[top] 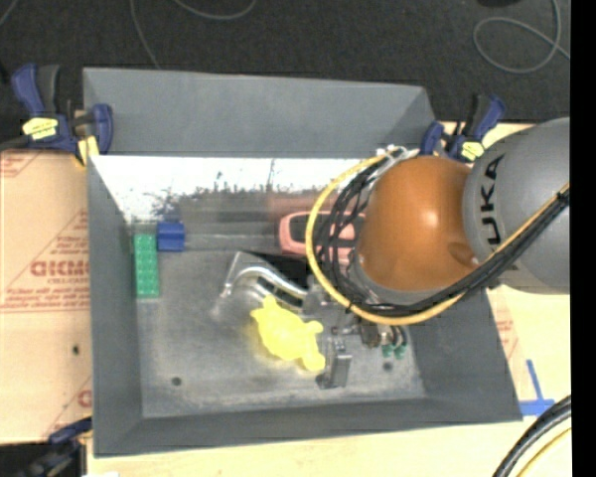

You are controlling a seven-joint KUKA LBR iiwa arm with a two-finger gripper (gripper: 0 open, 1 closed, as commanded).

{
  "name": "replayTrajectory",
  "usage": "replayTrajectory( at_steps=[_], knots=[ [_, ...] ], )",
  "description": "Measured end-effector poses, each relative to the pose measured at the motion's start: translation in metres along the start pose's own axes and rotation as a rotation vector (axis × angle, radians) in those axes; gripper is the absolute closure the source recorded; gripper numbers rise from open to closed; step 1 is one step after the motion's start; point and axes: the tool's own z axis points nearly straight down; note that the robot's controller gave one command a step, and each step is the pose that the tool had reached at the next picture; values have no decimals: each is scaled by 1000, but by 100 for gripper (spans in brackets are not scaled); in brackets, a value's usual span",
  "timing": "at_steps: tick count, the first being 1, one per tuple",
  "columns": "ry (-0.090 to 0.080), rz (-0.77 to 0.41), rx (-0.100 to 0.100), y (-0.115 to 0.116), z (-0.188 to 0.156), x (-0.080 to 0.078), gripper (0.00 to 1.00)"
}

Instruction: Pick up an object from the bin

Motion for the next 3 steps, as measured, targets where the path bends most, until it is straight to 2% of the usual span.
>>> replayTrajectory(
  at_steps=[1, 2, 3],
  knots=[
    [-8, 1, 0, 0, -4, -2, 0],
    [-10, -53, 1, 4, 12, -13, 0],
    [-12, -97, 0, 12, 58, -25, 0]
  ],
)
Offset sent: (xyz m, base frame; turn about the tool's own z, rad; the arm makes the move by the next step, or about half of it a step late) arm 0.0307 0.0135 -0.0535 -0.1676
